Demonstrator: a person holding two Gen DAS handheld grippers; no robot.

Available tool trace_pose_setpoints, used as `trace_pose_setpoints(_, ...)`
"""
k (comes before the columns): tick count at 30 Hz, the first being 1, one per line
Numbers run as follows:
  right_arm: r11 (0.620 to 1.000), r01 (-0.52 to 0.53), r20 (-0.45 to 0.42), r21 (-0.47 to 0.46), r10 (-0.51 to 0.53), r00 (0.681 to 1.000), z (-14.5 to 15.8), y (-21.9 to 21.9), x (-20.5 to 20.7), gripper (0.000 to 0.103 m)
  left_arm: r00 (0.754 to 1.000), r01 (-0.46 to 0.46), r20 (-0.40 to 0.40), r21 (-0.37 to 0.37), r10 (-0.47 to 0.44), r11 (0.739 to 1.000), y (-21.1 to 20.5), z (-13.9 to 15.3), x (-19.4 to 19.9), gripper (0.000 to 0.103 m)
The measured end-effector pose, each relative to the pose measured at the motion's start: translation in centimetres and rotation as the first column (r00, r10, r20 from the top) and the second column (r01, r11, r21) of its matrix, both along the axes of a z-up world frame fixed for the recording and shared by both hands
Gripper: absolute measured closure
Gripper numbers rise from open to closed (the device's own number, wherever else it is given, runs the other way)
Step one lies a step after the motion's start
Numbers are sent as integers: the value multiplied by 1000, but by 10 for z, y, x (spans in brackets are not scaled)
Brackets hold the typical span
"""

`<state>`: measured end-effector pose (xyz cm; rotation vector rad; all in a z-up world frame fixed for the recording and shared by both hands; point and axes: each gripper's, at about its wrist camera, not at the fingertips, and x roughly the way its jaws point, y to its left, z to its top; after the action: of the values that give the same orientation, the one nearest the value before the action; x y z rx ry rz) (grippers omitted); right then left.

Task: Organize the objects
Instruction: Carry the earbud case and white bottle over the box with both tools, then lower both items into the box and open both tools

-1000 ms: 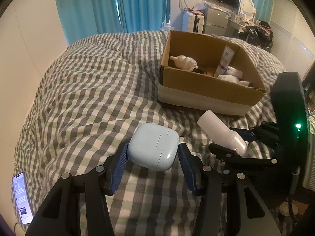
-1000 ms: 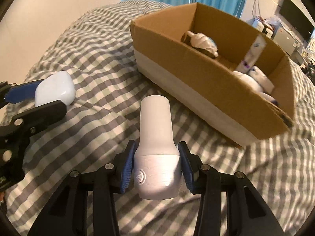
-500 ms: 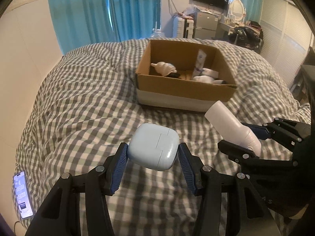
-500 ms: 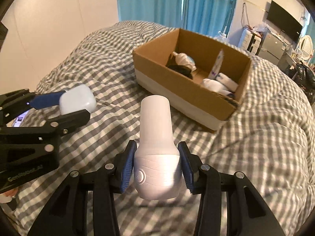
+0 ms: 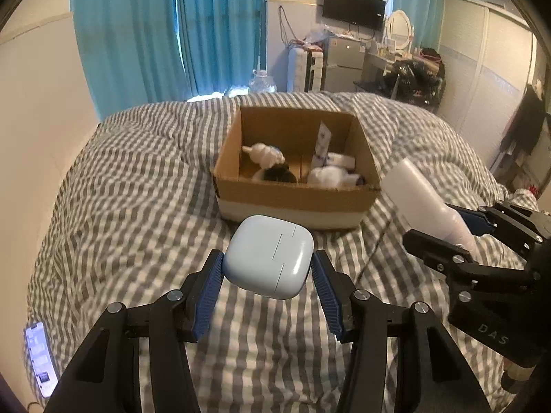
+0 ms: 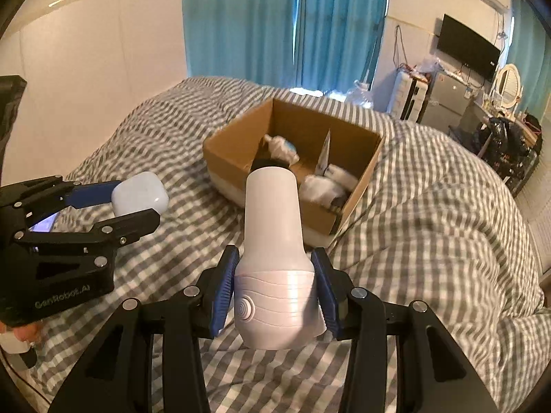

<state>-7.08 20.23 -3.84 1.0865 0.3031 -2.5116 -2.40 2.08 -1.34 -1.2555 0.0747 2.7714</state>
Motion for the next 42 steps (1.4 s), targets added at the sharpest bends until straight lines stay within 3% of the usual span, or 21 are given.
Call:
trace_pose_setpoints(8, 1000, 17, -47, -10, -18, 999, 25, -3, -38, 60, 997, -12, -76, -21, 11, 1000, -5, 31, -51, 50)
trace_pose_setpoints(17, 1000, 25, -60, 7, -24, 998, 35, -13, -98, 60, 992, -3, -125, -45, -2, 999, -3, 34, -116, 50)
trace_pose_setpoints(27, 998, 57, 3, 18, -57, 998, 4, -16, -187, 60, 997, 33, -74, -27, -35, 999, 8, -3, -191, 50)
trace_pose_setpoints(36, 997, 55, 38, 56, -57, 998, -30, -16, -231, 60, 997, 75, -13, -16, -75, 997, 23, -43, -224, 50)
trace_pose_setpoints(42, 998, 56, 50, 32, -57, 997, -40, -10, -242, 60, 994, 103, 26, -11, -103, 995, 29, -61, -232, 50)
